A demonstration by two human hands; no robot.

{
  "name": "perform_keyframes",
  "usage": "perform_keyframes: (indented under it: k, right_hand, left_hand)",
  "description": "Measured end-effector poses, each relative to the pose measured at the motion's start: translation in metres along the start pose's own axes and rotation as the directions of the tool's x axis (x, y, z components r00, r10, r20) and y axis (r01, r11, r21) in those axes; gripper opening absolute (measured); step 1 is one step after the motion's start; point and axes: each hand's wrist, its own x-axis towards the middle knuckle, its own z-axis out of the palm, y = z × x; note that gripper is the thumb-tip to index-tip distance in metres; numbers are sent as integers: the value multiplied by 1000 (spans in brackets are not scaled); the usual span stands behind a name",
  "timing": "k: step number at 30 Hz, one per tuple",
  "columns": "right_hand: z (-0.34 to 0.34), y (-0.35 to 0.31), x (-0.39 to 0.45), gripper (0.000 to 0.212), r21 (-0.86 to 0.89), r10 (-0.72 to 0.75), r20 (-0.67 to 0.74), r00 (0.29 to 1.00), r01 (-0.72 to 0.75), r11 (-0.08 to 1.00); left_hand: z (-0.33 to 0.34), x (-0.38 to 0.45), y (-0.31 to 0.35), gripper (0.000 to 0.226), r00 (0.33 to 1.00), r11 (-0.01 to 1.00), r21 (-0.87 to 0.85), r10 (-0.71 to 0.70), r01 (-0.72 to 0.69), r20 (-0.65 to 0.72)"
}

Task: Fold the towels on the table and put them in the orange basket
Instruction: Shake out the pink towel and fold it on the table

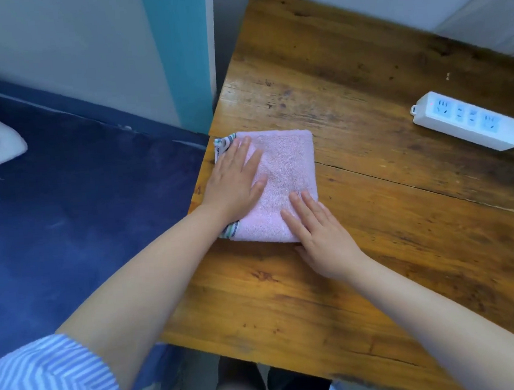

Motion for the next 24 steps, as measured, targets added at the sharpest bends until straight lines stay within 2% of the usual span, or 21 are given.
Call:
perform_keyframes:
  k: [2, 4, 6, 7, 9, 11, 12, 14, 16, 19, 22, 24]
  right_hand:
    - [0, 6, -3, 50, 20, -26, -130, 991, 29, 999]
    - [-1, 10, -7, 43, -11, -80, -183, 980, 80, 997]
    - [-1, 13, -5, 33, -55, -162, -205, 965, 154, 987]
    - [-1, 15, -2, 32, -69, -210, -198, 957, 200, 977]
    - [-6, 19, 8, 32, -120, -267, -166, 949, 250, 961]
    - [-18, 19, 18, 33, -148, -281, -90, 955, 266, 952]
    - [-24, 19, 22, 35, -128, -260, 1, 966, 258, 958]
    - [-31, 26, 28, 36, -27, -231, 183, 956, 240, 971]
    - [-39, 40, 35, 30, 115, -213, 314, 925, 185, 976]
    - [-63, 54, 43, 21, 276, -196, 294, 935, 113, 954]
    - [-79, 58, 41, 10, 386, -244, 286, 927, 121, 914]
    - [-88, 55, 40, 21, 450, -243, 251, 937, 110, 886]
  left_hand:
    - [-13, -14, 6, 44, 975, 982, 49, 188, -184, -115]
    - [-18, -38, 10, 31, 894, 920, 86, 391, -382, -220]
    - [-15, -62, 13, 23, 885, 894, 117, 446, -433, -131]
    - [-13, -71, 13, 31, 907, 902, 139, 418, -409, -42]
    - [-8, -81, 12, 63, 948, 925, 210, 302, -317, 97]
    - [-6, -84, 14, 76, 972, 943, 238, 213, -232, 104]
    - [-6, -85, 16, 77, 981, 951, 247, 169, -188, 94]
    - [-7, -86, 19, 73, 992, 970, 237, 31, -58, 119]
    - [-5, -88, 20, 64, 996, 970, 238, -55, 36, 73]
    - [-7, -91, 26, 50, 997, 972, 230, -33, 47, -65]
    - [-13, -96, 40, 28, 975, 978, 192, -36, 79, -217]
    - [-22, -105, 46, 8, 965, 988, 56, -125, 142, -232]
